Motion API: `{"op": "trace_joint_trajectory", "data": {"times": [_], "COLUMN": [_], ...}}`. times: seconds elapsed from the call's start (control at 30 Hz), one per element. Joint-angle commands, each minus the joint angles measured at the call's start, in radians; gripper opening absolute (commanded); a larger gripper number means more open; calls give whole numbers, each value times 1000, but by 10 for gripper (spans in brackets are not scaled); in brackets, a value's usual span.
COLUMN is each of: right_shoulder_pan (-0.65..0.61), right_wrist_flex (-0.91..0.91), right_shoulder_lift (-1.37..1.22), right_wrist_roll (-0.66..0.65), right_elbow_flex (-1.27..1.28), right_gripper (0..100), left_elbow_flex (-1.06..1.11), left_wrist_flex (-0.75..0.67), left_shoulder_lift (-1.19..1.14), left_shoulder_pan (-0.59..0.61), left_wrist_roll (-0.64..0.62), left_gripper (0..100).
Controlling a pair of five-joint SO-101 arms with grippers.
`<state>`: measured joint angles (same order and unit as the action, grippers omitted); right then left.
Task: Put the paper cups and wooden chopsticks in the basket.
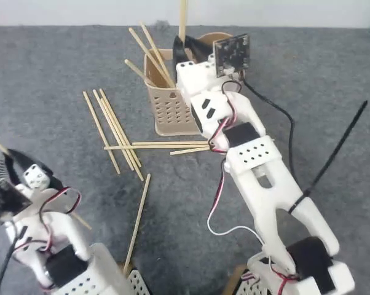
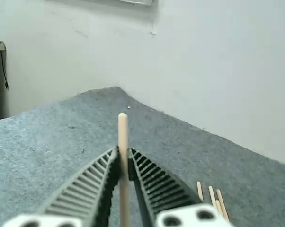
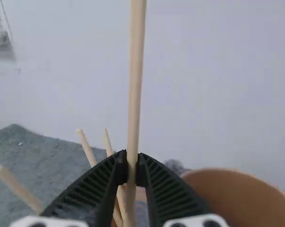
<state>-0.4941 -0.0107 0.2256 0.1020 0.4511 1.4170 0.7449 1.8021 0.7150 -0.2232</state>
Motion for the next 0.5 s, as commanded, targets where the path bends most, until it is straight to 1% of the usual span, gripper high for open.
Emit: {"op": "trace_joint_trajectory", "data": {"times": [0.0,0.13,0.27,0.4,0.47], "right_shoulder_pan": [8,18,30,30,31], "right_wrist_flex": [113,213,332,449,539], "right_shoulder_lift": [18,19,93,236,321], "right_wrist_roll": [9,11,14,14,15], "right_elbow_flex": [-84,-133,-169,-166,-166], "right_gripper": [69,149,151,154,152], "left_elbow_flex": [8,16,18,18,12], "left_wrist_flex": [-28,-28,-28,-28,-28], "left_shoulder_lift": [5,5,5,5,5], "left_shoulder_pan": [0,0,2,2,2], "left_wrist_roll": [-8,-8,-8,-8,-8], "left_gripper": [12,12,12,12,12]}}
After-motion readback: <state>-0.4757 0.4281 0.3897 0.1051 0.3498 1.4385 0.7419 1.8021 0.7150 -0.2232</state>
